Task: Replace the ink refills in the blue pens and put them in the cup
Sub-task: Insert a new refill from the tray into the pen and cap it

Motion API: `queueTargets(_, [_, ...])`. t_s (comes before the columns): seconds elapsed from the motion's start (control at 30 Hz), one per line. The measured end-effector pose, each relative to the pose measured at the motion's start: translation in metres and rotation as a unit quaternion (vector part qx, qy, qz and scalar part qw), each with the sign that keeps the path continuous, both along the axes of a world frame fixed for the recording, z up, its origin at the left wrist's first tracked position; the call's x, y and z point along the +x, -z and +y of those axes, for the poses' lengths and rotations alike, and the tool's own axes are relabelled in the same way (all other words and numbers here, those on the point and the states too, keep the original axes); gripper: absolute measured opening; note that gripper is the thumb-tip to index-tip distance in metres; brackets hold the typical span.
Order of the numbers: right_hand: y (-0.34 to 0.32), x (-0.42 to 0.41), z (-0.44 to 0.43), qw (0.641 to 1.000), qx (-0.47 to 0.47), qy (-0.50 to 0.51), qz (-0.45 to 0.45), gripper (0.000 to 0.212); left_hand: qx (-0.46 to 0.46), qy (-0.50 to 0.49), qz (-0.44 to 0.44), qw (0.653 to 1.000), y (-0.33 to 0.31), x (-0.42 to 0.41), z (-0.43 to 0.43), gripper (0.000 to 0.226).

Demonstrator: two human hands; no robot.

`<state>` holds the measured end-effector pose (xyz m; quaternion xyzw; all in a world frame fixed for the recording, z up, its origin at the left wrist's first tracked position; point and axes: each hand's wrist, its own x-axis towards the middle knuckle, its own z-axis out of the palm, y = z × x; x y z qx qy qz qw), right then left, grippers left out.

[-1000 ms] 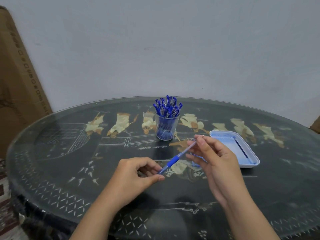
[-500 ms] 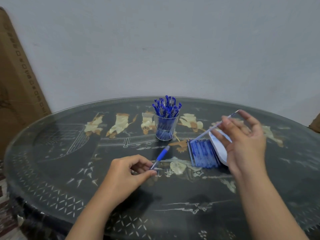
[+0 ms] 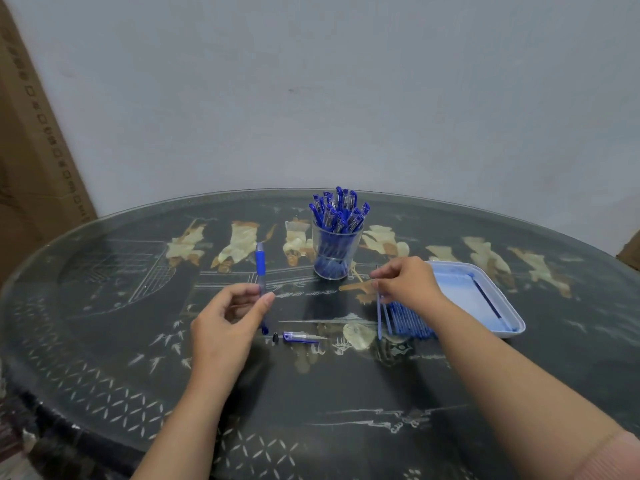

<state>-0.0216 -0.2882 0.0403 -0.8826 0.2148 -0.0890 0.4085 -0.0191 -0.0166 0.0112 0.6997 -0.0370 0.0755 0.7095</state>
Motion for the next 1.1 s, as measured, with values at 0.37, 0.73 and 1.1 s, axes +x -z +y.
queueTargets(0.37, [0.004, 0.015, -0.002, 0.997, -0.063, -0.011, 0.049, 0.005, 0.032, 0.012, -0.01, 0.999, 0.007, 0.001, -0.003, 0.013])
queueTargets(0.73, [0.012, 0.018, -0.005, 0.992, -0.111, -0.018, 0.051, 0.011, 0.045, 0.022, -0.018, 0.999, 0.009, 0.002, -0.004, 0.013])
queueTargets(1.1, [0.014, 0.021, -0.007, 0.988, -0.148, -0.028, 0.047, 0.022, 0.051, 0.025, -0.018, 0.998, 0.009, 0.002, -0.004, 0.014])
